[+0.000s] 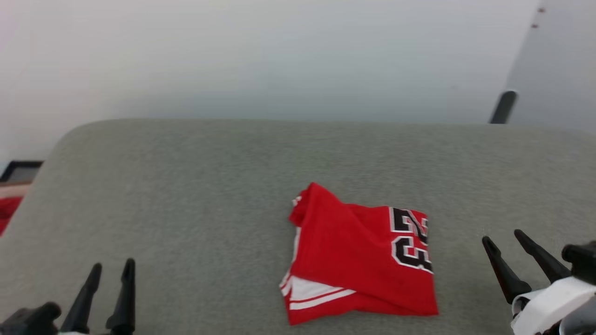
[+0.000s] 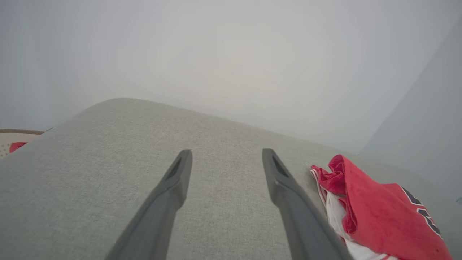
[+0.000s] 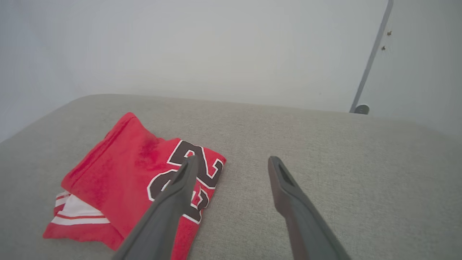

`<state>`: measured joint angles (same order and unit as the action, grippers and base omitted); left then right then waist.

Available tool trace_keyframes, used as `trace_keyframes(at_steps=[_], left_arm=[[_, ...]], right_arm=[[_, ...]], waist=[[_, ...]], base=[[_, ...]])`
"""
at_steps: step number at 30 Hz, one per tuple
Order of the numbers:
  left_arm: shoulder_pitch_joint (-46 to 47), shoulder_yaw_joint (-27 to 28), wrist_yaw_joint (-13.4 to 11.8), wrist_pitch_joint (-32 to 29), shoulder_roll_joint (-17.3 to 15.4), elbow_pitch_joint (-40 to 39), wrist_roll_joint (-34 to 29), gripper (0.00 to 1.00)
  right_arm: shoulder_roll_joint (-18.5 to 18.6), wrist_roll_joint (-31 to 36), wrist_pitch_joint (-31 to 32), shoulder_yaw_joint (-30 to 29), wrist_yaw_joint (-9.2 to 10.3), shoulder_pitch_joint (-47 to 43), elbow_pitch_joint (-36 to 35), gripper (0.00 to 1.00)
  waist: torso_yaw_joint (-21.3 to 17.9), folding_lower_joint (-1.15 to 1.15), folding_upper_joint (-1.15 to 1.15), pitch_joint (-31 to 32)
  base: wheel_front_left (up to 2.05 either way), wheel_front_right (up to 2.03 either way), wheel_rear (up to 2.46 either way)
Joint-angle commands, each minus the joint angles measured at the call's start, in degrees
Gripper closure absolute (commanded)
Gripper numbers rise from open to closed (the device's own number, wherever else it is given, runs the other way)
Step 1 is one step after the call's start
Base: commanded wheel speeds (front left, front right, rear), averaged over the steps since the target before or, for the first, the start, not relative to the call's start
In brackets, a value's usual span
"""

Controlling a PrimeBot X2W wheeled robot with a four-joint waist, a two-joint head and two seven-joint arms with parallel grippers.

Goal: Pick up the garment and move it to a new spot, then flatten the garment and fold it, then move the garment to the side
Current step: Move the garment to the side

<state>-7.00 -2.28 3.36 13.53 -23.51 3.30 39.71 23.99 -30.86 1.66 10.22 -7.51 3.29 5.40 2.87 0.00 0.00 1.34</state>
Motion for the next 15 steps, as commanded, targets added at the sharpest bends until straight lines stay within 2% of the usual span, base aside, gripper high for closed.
trace_keyframes(at_steps=[1, 8, 15], left_arm=[[0.72, -0.18, 0.11, -0.15, -0.08, 0.08, -0.31, 0.0], [3.56, -2.08, 0.38, -1.14, 0.7, 0.12, -0.38, 0.0], [5.02, -3.44, 0.63, -1.04, 1.67, 0.62, -0.25, 0.0]], right_arm=[[0.2, -0.22, 0.33, 0.18, 0.04, 0.54, 0.17, 0.0], [0.6, -1.9, 7.67, 0.36, 0.04, 3.45, 3.14, 0.0], [0.09, -2.65, 18.2, -0.54, 0.04, 5.5, 6.95, 0.0]], waist=[[3.4, 0.0, 0.0, -0.58], [9.68, 0.0, 0.0, -2.63], [13.49, 0.0, 0.0, -5.02]], base=[[0.0, 0.0, 0.0], [0.0, 0.0, 0.0], [0.0, 0.0, 0.0]])
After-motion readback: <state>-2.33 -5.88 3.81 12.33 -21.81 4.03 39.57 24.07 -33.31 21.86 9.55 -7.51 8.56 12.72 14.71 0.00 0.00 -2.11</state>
